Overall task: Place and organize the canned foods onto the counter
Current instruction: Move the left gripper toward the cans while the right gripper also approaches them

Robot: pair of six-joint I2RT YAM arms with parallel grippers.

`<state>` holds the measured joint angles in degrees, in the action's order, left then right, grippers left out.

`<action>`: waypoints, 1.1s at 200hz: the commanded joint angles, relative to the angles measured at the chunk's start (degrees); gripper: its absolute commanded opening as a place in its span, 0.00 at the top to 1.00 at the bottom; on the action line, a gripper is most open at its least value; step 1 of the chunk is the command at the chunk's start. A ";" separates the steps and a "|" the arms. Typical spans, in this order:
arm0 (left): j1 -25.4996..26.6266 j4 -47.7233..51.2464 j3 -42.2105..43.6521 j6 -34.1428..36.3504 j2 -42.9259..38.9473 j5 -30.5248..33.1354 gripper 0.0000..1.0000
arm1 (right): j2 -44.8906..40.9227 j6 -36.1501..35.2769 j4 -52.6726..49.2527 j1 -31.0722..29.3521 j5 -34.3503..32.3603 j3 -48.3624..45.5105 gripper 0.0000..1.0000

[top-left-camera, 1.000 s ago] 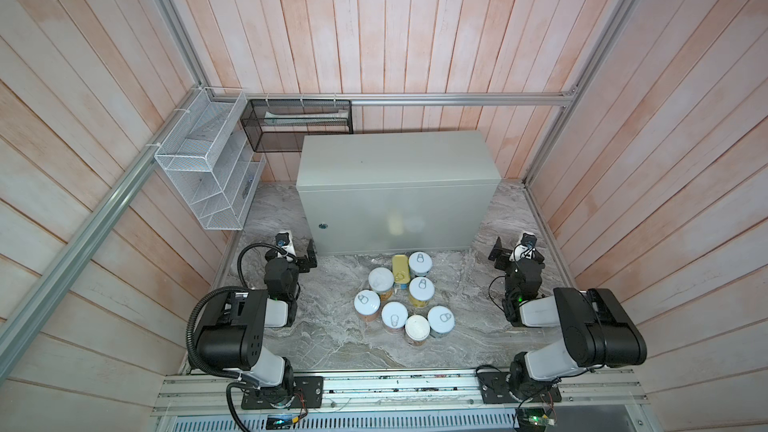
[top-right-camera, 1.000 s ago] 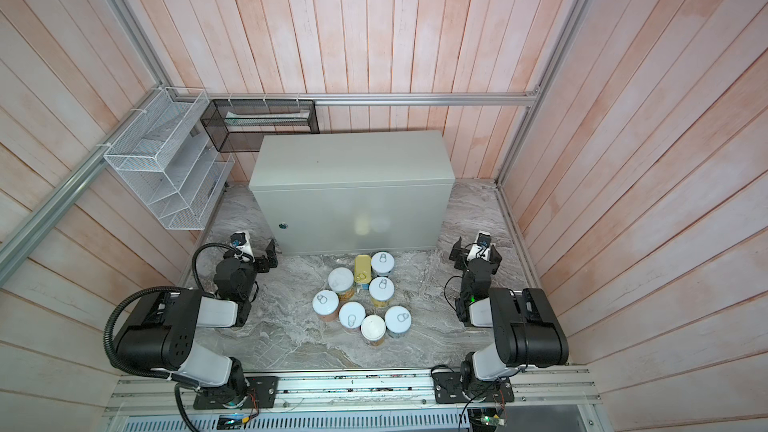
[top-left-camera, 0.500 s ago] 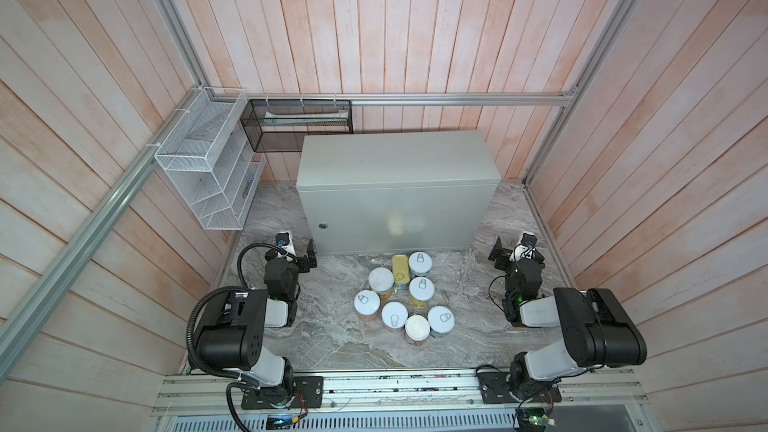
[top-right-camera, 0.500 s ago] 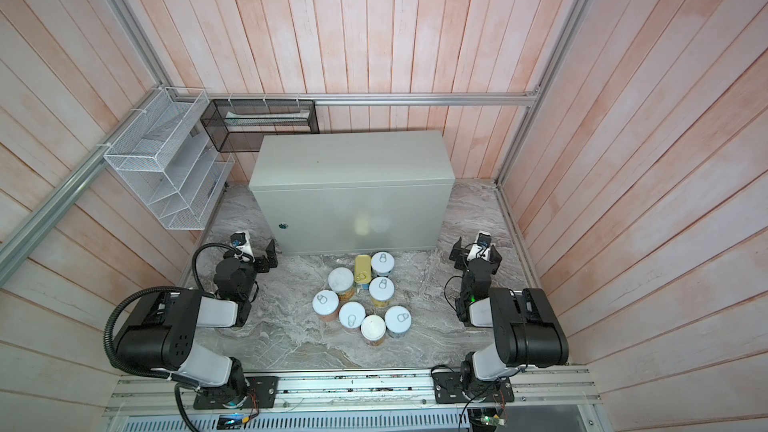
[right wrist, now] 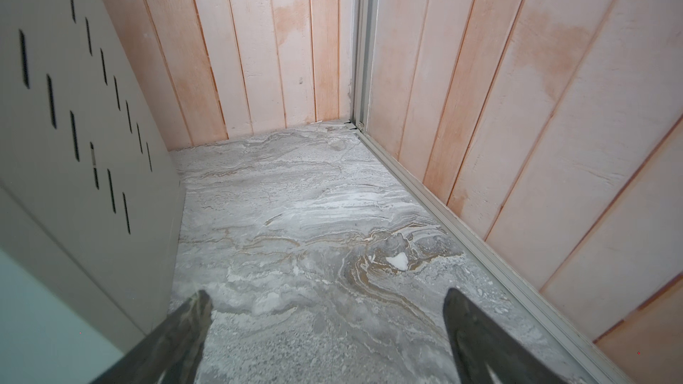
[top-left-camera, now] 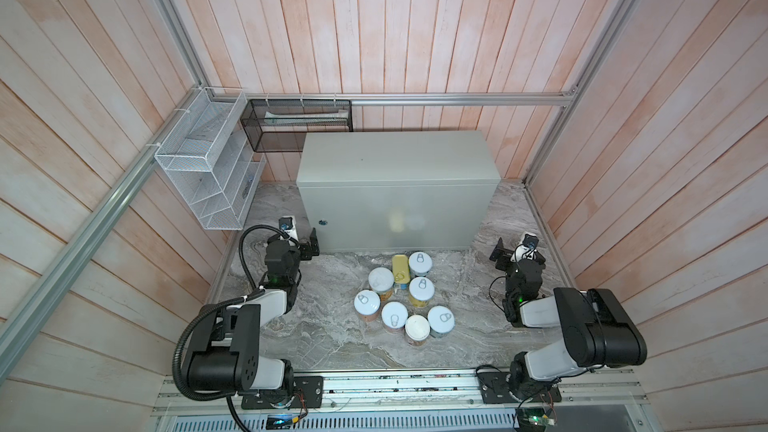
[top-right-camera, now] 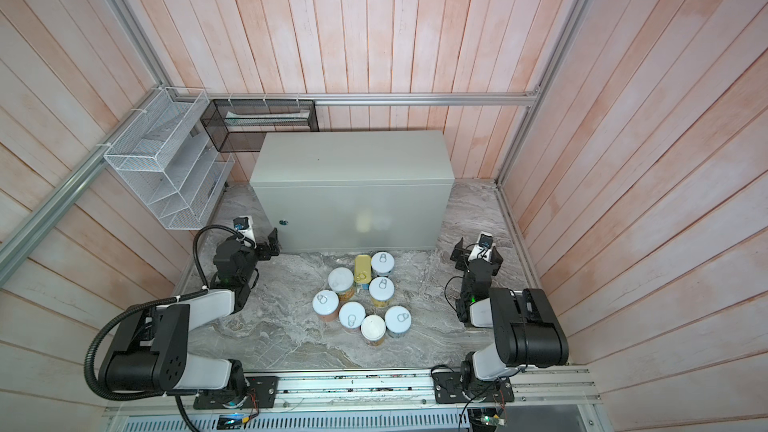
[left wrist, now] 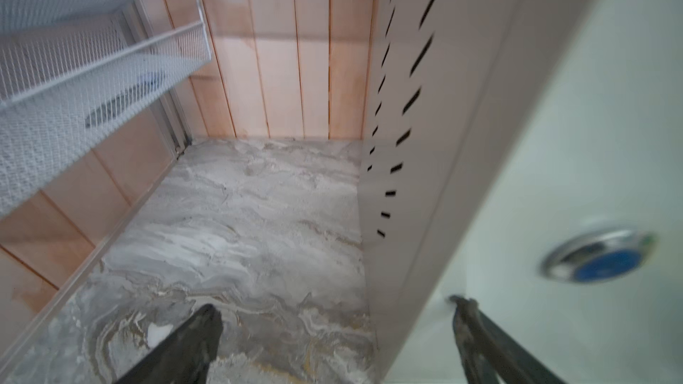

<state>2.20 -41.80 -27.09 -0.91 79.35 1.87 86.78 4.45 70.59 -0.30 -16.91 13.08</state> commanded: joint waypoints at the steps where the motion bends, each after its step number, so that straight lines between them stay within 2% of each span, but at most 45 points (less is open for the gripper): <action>1: 2.59 5.15 -0.10 -1.90 -4.68 3.89 0.00 | -0.75 -0.45 -0.47 -0.59 -1.08 0.03 0.02; 60: 11.47 16.67 -4.99 -3.09 -10.20 15.35 0.00 | -1.78 -2.07 -1.38 -1.45 -0.29 0.45 0.02; 69: 12.97 17.75 -5.42 -4.43 -10.84 16.66 0.00 | -2.59 -2.92 -0.77 -2.91 -4.96 1.17 0.02; 75: 13.92 18.55 -5.74 -5.09 -11.20 17.51 0.00 | -5.41 -3.67 -6.99 -4.43 -9.29 3.73 0.02; 81: 14.86 19.51 -6.13 -5.50 -11.56 18.11 0.00 | -7.77 -3.27 -14.01 -4.70 -9.91 6.21 0.02; 87: 15.69 20.43 -6.46 -5.91 -11.79 18.49 0.00 | -10.50 -0.62 -21.48 -4.76 -10.99 8.70 0.02; 97: 17.16 21.80 -7.15 -6.21 -12.06 18.83 0.00 | -13.55 3.93 -26.06 -4.05 -11.87 10.81 0.02; 127: 22.32 27.02 -9.65 -7.31 -12.55 22.02 0.00 | -22.66 9.54 -32.65 -4.10 -8.42 11.48 0.02; 160: 27.93 32.77 -10.62 -7.70 -13.91 26.91 0.00 | -28.56 14.22 -42.50 -4.08 -3.42 12.09 0.02; 195: 31.47 39.52 -11.81 -9.57 -16.35 28.21 0.00 | -31.09 16.76 -51.42 -4.10 3.82 13.73 0.02; 220: 32.94 43.45 -12.85 -11.31 -17.93 28.23 0.00 | -32.60 17.09 -55.17 -4.53 6.67 14.12 0.02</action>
<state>34.02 -4.16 -37.34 -9.37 63.35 27.92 55.86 19.51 22.87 -4.43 -15.11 25.21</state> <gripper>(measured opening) 0.998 0.980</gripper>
